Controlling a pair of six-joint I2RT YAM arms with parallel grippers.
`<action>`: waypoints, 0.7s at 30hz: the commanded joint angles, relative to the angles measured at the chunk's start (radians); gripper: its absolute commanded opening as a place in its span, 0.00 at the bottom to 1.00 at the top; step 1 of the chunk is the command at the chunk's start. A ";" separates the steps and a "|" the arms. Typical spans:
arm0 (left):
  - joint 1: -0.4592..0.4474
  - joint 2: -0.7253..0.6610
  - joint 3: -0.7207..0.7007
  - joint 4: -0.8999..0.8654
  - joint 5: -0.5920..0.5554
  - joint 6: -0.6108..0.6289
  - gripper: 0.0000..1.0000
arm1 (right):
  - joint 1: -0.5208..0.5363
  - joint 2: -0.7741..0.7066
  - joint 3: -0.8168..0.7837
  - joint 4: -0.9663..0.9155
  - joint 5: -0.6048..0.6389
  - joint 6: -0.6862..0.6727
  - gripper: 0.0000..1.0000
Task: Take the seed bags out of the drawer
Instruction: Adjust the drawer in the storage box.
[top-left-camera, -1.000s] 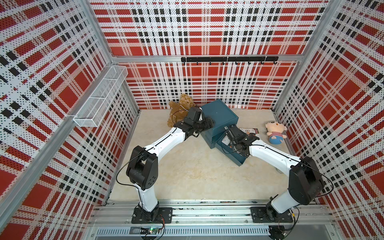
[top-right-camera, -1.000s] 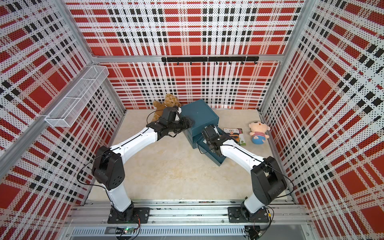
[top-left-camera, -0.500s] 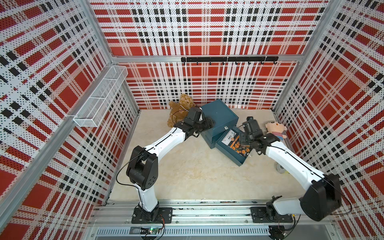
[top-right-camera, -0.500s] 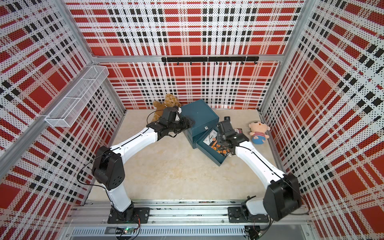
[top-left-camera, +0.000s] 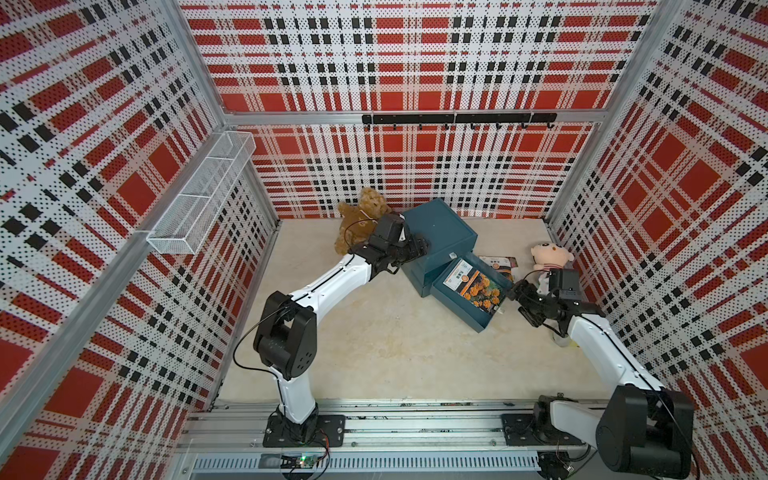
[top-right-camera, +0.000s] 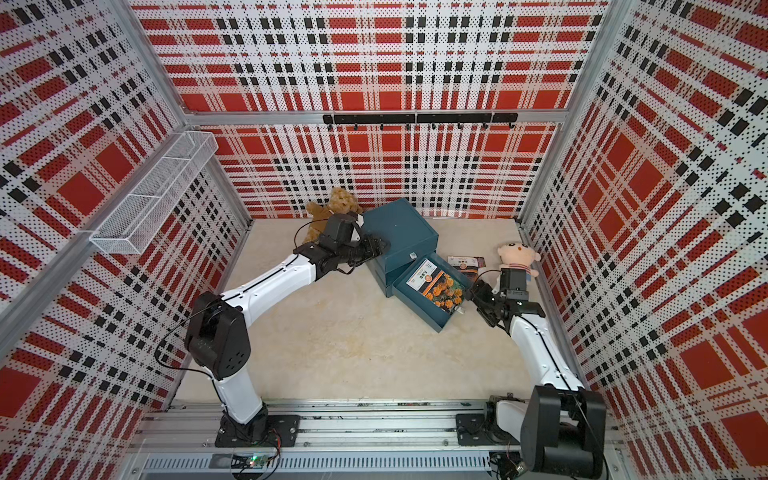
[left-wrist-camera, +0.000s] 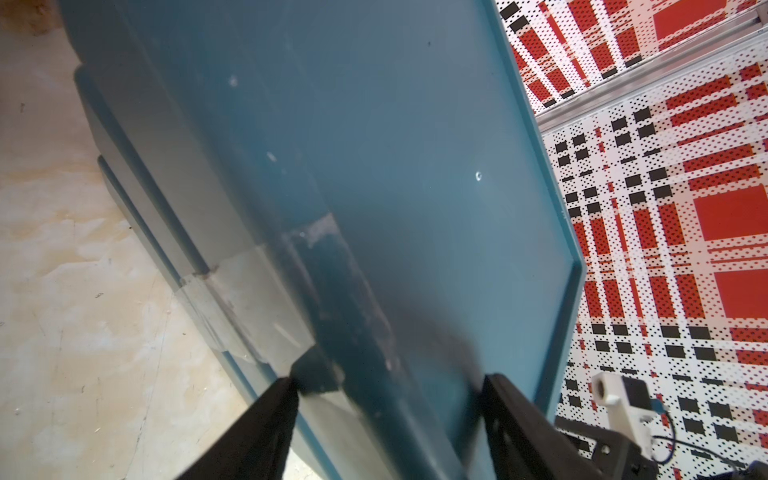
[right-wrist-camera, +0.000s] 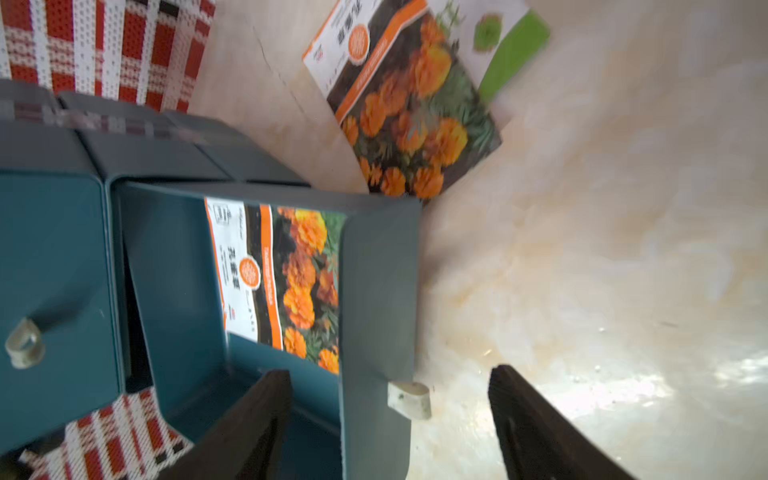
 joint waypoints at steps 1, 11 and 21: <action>-0.031 0.083 -0.023 -0.157 0.020 0.034 0.74 | 0.000 -0.054 -0.008 0.109 -0.096 0.062 0.85; -0.032 0.087 -0.019 -0.161 0.021 0.038 0.74 | 0.000 -0.030 -0.033 0.000 -0.101 0.033 0.81; -0.036 0.087 -0.017 -0.160 0.018 0.036 0.74 | 0.019 -0.067 -0.051 -0.056 -0.156 0.031 0.83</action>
